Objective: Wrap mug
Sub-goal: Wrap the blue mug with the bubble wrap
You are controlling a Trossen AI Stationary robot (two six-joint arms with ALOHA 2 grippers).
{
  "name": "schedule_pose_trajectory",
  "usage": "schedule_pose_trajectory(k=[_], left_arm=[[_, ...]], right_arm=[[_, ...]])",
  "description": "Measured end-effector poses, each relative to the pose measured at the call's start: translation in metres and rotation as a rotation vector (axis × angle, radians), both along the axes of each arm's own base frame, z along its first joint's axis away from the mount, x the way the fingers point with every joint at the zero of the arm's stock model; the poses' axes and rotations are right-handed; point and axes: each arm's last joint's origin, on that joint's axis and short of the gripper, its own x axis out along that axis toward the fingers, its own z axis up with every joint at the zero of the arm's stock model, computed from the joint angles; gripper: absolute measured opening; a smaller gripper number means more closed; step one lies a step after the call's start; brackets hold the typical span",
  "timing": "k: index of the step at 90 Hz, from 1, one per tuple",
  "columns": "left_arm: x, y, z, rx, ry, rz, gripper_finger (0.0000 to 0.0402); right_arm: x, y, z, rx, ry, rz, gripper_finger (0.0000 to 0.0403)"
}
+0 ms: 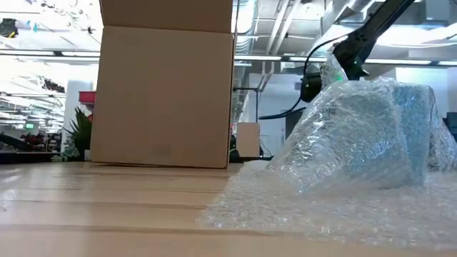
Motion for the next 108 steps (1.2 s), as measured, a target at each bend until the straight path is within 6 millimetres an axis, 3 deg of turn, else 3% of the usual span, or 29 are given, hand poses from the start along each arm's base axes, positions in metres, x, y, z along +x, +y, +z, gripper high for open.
schedule_pose_trajectory(k=[23,51,68,89,108], left_arm=[[0.0,0.0,0.0,-0.001,-0.002,0.002,0.0146],[0.0,0.0,0.0,-0.002,-0.003,0.003,0.0146],[0.0,0.0,0.0,-0.003,-0.003,0.003,0.0146],[0.001,0.002,0.0,-0.002,-0.002,0.01,0.0146],[0.001,0.002,0.0,-0.004,-0.004,0.011,0.0146]], right_arm=[[-0.004,-0.007,0.0,0.001,-0.022,-0.019,0.0088],[-0.008,-0.014,-0.009,0.1,-0.091,-0.064,0.0083],[-0.011,-0.019,0.005,0.085,-0.099,-0.024,0.0122],[-0.039,-0.037,0.004,0.105,-0.082,-0.187,0.0201],[-0.046,-0.039,-0.001,0.117,-0.087,-0.204,0.0209]])
